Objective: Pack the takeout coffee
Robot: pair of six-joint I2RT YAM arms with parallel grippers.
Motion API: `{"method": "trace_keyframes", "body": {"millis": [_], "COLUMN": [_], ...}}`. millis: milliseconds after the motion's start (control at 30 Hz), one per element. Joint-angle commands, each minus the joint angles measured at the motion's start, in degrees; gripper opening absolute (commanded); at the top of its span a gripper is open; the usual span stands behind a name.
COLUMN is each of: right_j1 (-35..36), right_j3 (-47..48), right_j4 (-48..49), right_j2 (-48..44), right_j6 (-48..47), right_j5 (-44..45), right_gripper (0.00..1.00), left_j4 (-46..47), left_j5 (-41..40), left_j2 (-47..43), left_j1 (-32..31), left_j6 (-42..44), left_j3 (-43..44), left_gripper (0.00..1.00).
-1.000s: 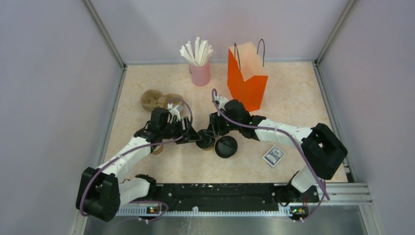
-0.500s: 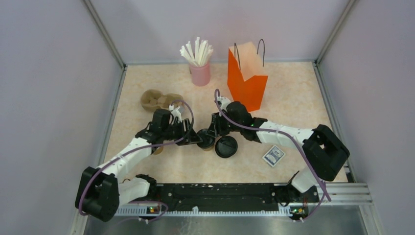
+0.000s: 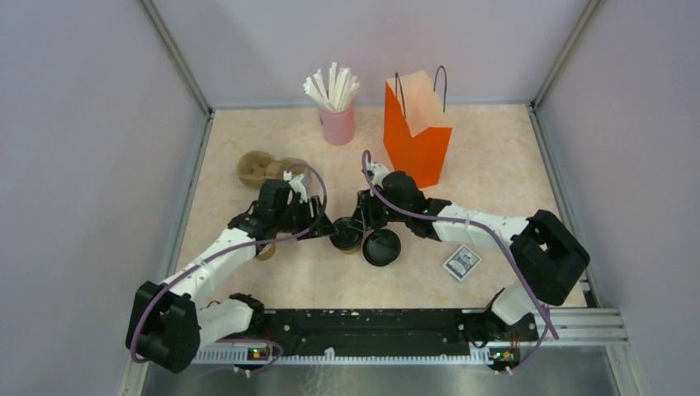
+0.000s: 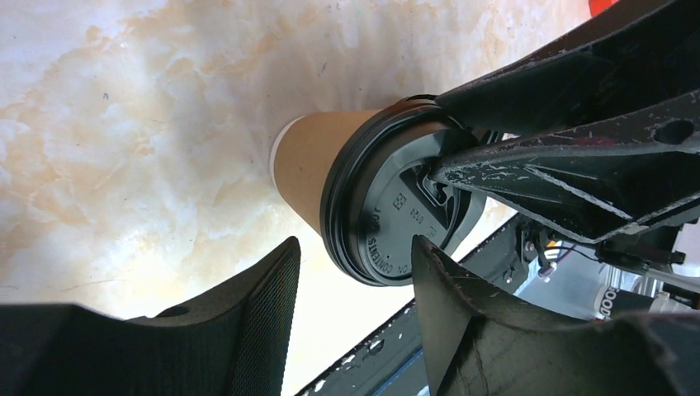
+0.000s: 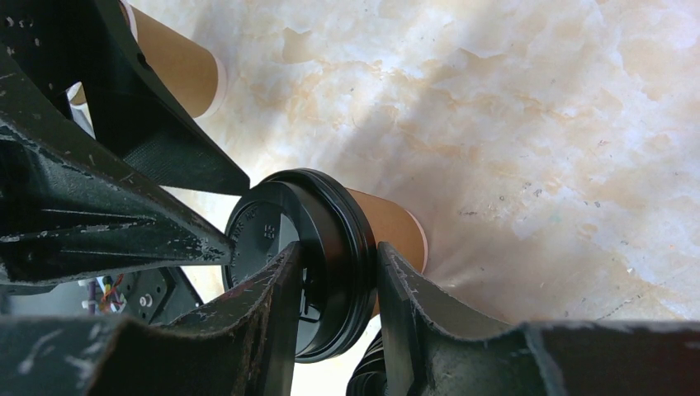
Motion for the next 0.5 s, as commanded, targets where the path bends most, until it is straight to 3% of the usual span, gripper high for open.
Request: {"method": "trace_keyframes", "body": {"millis": [0,467], "right_j1": [0.3,-1.77], "right_j3": [-1.72,-7.37], "right_j4": [0.79,5.84], "right_j2": [-0.52,0.3], "right_j6": [-0.35,1.96], "right_j5": [0.86,-2.68], "right_gripper": [0.36,0.36], "left_j4": [1.44,1.98], "left_j5": [-2.44,-7.86], "left_j2": [2.1,6.39], "left_j1": [-0.25,-1.97], "left_j6": [2.07,2.4], "left_j3": [2.14,1.84], "left_gripper": [0.57,0.52]}}
